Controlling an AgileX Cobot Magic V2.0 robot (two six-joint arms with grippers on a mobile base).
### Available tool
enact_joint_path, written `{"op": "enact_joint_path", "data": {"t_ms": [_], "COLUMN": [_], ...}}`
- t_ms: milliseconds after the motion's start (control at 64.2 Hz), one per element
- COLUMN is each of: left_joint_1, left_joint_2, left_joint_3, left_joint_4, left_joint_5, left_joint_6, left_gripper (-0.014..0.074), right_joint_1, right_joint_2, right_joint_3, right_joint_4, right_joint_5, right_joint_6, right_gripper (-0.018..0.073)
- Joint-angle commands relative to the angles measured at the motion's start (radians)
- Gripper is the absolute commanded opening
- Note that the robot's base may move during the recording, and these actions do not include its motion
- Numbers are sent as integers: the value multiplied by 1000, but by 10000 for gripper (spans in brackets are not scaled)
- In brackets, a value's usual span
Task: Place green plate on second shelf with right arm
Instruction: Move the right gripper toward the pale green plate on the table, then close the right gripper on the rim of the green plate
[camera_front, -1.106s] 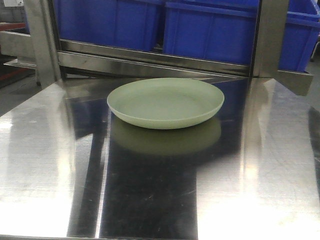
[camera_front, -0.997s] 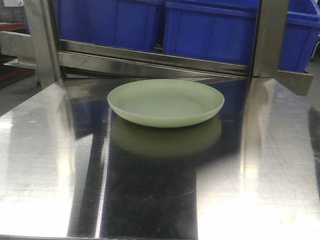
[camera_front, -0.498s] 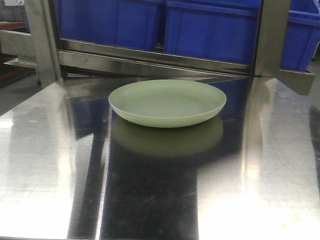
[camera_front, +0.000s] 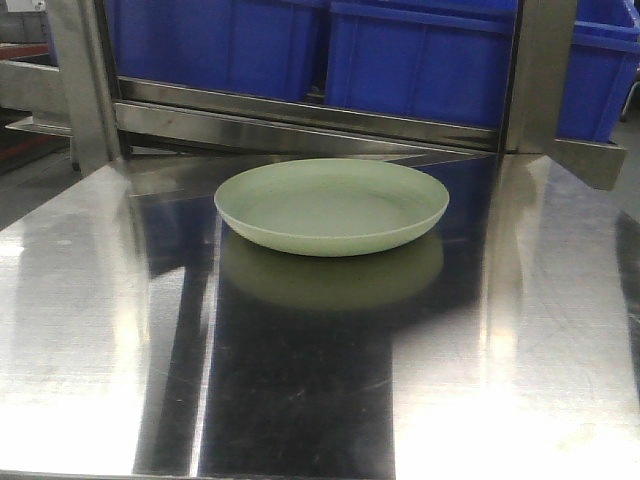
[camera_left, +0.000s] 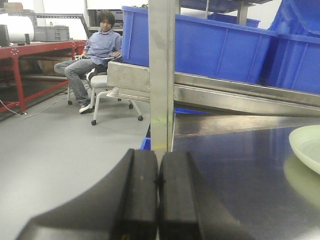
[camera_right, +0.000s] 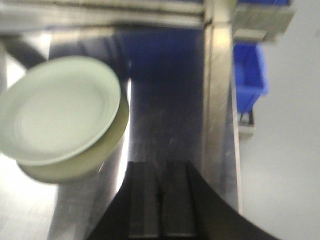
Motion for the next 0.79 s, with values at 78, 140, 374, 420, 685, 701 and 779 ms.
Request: {"op": "enact_joint_path", "data": {"t_ms": [78,140,374,420,685,701,779], "left_joint_1": [-3,-3,-3,-3,-3,-3,-3], "left_joint_2": [-17,-17,-17,-17,-17,-17,-17], "left_joint_3": [40,40,40,40,40,40,40], "left_joint_4": [-3,-3,-3,-3,-3,-3,-3], "left_joint_5": [-88,-88,-88,-88,-88,-88,-88], "left_joint_6": [-2,-2,-2,-2,-2,-2,-2], "left_gripper": [130,130,130,130,130,130,130], "right_joint_1": [97,114,116,116,116,116,115], "right_joint_2": [315,412,771,825,1081,1093,1123], "right_joint_3": [-280,-368,-670,-722,-931,-937,-964], "right_joint_4": [10,13,111,126,167,167,167], "right_joint_5": [109,146,327,358,471,471,464], "right_joint_6": [-9,-9,-8,-8,-4,-1,22], "right_gripper": [48,50,337,410,477,477,477]}}
